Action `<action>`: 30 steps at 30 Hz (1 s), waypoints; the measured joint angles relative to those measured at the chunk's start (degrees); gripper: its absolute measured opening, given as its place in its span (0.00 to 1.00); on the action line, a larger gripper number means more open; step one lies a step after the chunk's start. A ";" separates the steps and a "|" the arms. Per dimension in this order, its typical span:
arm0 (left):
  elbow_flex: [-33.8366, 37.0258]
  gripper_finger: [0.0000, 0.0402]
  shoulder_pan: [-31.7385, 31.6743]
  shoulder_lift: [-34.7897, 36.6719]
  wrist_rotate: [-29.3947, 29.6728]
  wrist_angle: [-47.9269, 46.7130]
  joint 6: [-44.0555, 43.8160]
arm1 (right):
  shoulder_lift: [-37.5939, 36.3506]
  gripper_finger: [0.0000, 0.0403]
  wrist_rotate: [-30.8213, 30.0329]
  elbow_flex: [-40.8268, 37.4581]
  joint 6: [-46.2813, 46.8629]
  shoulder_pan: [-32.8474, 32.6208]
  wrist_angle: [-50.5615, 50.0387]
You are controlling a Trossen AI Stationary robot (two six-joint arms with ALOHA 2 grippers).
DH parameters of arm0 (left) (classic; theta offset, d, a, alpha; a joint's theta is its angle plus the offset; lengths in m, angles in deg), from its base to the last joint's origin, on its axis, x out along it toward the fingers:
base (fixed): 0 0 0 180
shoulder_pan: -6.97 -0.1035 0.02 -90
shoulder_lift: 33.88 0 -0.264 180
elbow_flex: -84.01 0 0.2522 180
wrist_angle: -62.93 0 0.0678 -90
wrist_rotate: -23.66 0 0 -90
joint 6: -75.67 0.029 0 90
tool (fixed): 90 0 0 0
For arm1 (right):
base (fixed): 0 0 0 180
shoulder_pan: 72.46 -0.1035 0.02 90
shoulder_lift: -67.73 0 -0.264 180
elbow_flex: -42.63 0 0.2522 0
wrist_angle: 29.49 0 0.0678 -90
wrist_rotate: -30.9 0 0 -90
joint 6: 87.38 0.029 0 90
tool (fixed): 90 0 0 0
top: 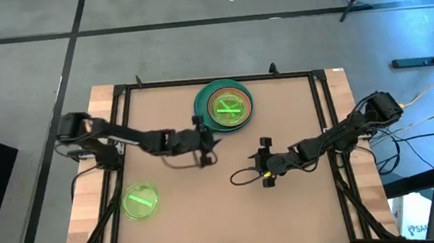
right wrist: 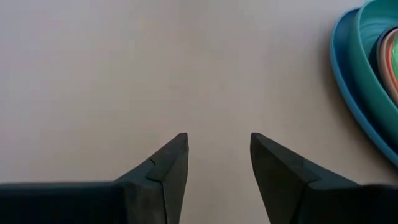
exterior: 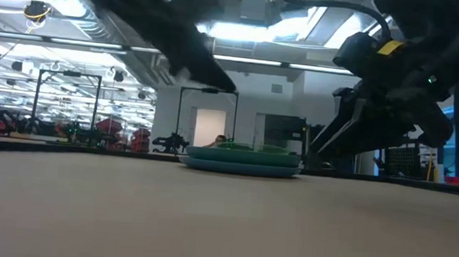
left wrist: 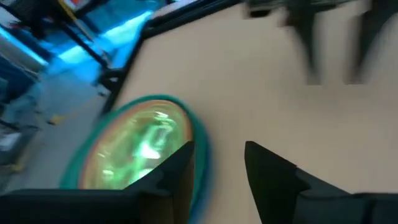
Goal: Stack plastic plates
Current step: Stack the green transparent plate on top of the green transparent plate
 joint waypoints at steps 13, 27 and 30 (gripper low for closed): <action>0.00 0.34 23.23 16.18 -6.73 -36.80 -40.34 | 0.00 0.41 -0.03 -0.02 -3.61 0.00 4.44; 0.02 0.34 38.61 8.96 -23.88 -54.55 -79.82 | 0.00 0.41 -2.78 0.03 -5.12 0.13 6.91; 0.02 0.34 39.01 6.50 -29.19 -53.62 -86.83 | -0.02 0.41 -2.80 0.03 -5.12 0.13 6.77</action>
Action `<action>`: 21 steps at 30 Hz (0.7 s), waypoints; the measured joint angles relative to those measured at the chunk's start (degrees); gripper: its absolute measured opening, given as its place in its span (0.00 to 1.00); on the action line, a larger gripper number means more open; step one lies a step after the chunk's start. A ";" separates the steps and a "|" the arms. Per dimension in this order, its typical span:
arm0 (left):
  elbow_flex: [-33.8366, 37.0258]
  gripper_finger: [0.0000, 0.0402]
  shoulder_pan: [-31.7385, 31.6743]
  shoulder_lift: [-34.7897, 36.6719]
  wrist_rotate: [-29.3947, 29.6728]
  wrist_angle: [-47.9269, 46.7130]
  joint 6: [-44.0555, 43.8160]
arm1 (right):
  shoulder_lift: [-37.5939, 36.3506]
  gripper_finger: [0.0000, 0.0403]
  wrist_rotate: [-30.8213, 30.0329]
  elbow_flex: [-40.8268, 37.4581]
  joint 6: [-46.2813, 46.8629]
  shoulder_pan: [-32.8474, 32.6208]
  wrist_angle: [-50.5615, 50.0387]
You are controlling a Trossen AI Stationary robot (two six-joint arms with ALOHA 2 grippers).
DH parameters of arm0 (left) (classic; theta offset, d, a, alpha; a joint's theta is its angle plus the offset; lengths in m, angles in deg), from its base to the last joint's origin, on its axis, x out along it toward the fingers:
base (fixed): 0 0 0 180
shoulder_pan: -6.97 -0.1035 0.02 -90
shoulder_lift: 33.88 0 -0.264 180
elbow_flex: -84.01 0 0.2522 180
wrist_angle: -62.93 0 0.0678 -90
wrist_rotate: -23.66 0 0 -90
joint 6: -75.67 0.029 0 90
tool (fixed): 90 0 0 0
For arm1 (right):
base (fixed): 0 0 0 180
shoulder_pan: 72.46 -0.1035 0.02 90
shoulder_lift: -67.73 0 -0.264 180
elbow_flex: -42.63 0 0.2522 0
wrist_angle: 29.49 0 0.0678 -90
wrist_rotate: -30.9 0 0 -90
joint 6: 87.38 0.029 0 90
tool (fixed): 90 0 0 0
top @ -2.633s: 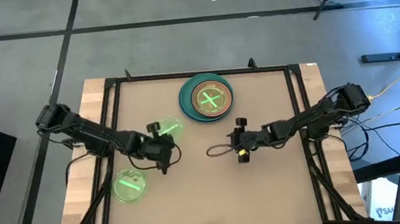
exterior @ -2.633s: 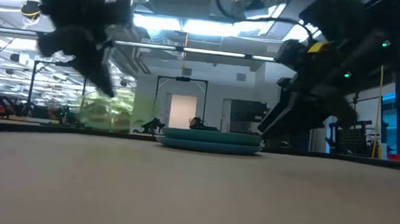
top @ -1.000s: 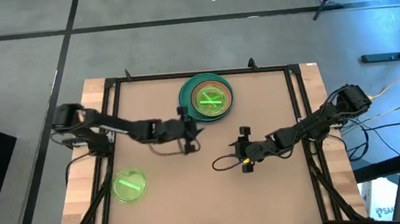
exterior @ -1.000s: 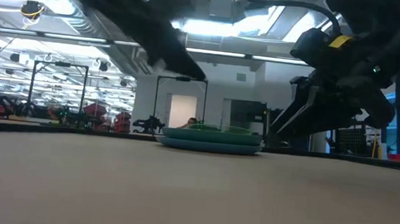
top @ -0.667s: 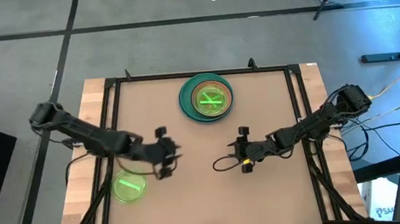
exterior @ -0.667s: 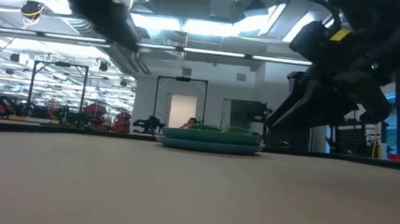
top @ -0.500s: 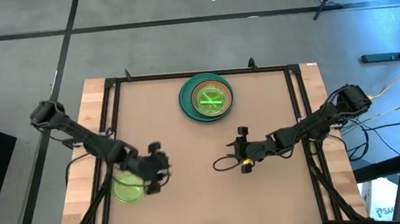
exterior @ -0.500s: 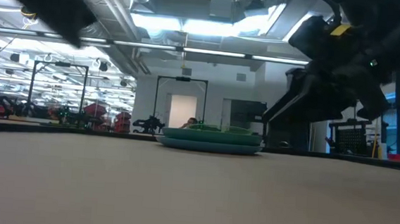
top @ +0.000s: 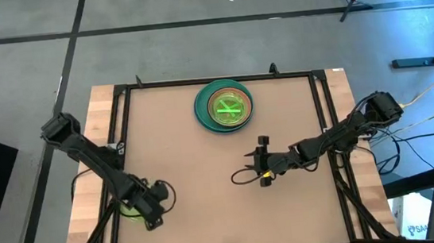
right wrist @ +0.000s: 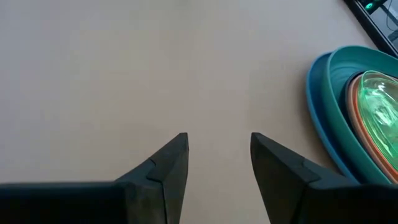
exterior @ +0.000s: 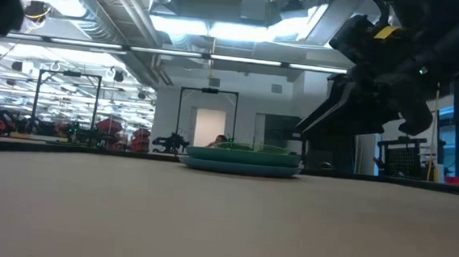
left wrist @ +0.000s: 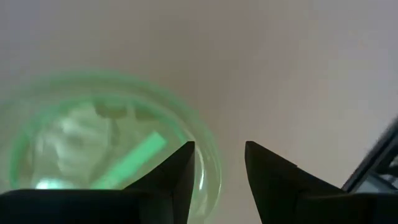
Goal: Stack plastic plates
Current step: Stack the green transparent plate on top of the green transparent plate
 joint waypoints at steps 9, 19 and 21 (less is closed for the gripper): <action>0.00 0.34 -0.11 -6.77 -5.88 1.10 -7.23 | 0.00 0.41 -0.62 0.00 -0.02 0.00 -0.03; 0.00 0.33 -0.48 -8.09 -3.53 1.17 -8.55 | 0.00 0.41 -0.63 0.00 -0.02 -0.02 -0.07; -0.11 0.32 -0.69 -8.90 -3.70 0.76 -8.13 | 0.01 0.41 -0.63 0.00 -0.02 0.00 -0.06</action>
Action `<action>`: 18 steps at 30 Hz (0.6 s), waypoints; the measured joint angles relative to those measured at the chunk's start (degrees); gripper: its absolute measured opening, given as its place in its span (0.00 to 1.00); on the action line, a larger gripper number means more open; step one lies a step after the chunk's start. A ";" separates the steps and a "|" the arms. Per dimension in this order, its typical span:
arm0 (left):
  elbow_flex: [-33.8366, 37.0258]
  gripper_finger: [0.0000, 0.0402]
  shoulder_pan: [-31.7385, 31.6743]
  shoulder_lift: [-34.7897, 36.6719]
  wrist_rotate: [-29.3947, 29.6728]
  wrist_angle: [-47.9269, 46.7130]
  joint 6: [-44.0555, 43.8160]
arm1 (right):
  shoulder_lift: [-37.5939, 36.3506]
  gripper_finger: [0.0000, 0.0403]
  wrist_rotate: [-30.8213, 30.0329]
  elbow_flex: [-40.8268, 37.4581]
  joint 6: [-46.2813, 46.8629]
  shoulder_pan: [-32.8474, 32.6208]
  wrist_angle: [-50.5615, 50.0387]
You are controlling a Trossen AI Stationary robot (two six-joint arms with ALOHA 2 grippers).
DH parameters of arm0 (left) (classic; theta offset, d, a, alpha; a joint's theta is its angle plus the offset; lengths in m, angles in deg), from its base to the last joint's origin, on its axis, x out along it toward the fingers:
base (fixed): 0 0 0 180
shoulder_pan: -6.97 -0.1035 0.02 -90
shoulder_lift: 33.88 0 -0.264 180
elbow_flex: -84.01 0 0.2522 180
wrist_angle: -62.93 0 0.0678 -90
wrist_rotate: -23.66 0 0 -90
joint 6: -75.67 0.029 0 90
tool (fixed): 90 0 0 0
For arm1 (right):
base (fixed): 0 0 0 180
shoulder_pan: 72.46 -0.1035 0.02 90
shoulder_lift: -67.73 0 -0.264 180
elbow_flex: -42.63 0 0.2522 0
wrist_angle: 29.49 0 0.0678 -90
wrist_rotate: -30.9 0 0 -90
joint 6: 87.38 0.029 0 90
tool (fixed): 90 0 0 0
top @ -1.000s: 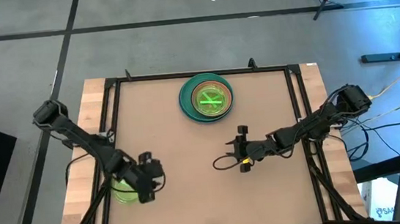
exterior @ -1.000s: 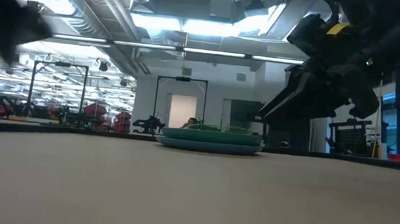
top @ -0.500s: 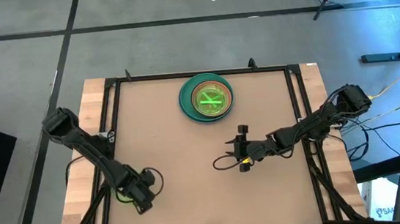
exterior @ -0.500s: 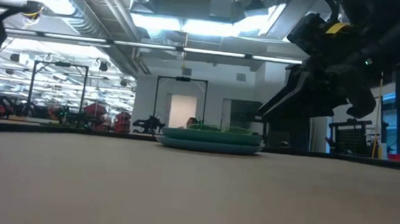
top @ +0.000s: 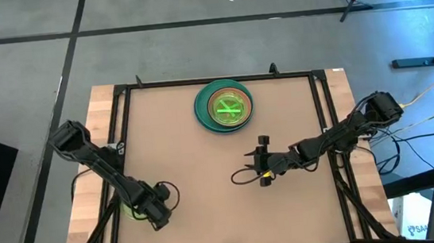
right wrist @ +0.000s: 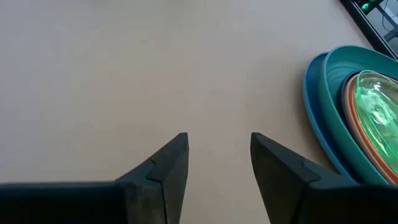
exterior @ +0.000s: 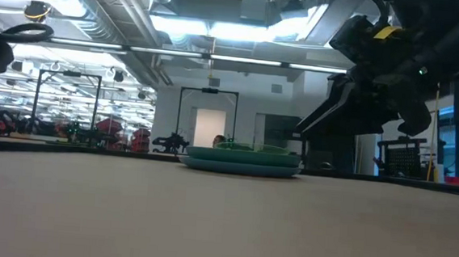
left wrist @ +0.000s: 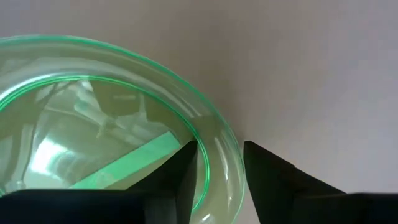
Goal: Stack plastic plates
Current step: Stack the green transparent plate on top of the green transparent plate
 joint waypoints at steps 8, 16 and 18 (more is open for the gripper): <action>-0.15 0.16 -0.08 -1.03 -0.26 -1.52 4.18 | -0.01 0.41 -0.05 0.00 -0.04 0.00 0.04; -4.84 0.01 -0.75 -0.84 2.43 -7.39 11.66 | -0.01 0.41 -2.45 0.00 -1.31 0.00 0.34; -7.84 0.01 -1.24 -0.82 4.88 -10.77 15.01 | 0.01 0.41 -2.45 0.00 -1.31 -0.07 0.32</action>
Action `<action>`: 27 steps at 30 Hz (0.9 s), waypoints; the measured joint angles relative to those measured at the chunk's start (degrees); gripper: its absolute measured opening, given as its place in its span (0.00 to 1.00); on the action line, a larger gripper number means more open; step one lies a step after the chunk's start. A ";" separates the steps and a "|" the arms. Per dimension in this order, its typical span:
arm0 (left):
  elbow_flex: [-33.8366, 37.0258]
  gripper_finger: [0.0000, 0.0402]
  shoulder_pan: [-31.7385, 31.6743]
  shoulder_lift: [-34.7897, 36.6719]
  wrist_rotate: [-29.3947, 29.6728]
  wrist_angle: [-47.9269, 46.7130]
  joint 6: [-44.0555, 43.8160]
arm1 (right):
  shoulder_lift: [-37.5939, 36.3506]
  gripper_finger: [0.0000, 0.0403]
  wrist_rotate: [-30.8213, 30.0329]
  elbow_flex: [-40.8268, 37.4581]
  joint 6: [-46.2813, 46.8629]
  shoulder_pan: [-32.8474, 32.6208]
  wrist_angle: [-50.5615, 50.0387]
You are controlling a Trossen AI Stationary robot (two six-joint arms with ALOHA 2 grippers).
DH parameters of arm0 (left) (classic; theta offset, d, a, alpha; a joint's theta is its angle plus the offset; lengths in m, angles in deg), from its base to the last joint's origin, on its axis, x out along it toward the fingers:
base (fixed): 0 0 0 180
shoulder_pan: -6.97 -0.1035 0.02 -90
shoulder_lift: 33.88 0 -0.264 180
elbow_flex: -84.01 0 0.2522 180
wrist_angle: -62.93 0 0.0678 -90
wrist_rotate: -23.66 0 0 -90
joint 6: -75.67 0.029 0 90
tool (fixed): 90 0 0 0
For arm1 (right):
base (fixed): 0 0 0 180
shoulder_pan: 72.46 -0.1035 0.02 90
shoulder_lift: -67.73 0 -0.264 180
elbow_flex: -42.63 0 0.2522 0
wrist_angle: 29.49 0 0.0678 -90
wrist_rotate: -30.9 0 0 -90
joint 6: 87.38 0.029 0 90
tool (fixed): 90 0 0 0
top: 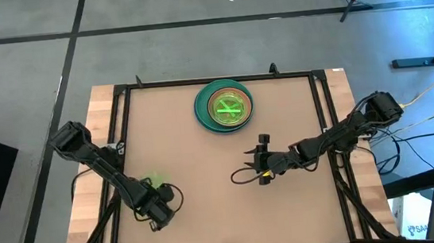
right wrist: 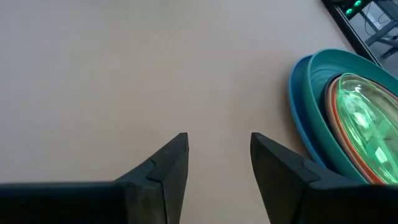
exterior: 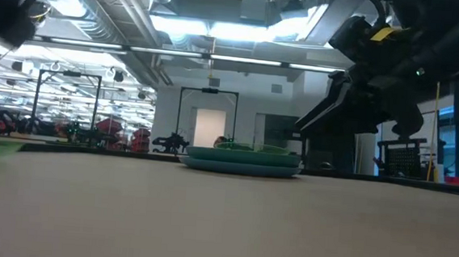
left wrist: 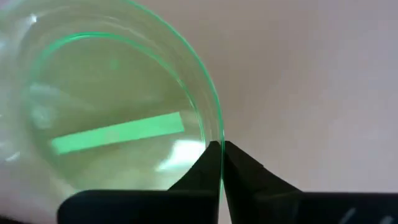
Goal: Stack plastic plates
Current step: Stack the green transparent plate on top of the green transparent plate
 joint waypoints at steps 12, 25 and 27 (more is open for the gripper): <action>-11.39 0.00 -5.19 0.11 35.48 -2.82 44.38 | 0.00 0.41 0.07 0.00 -0.17 -0.07 0.04; -8.34 0.00 -30.57 0.11 33.00 21.36 77.81 | 0.00 0.41 4.63 0.00 3.53 -0.08 -0.16; -8.11 0.00 -34.59 0.11 30.01 25.61 81.45 | -0.02 0.41 4.66 0.00 4.12 -0.11 -0.28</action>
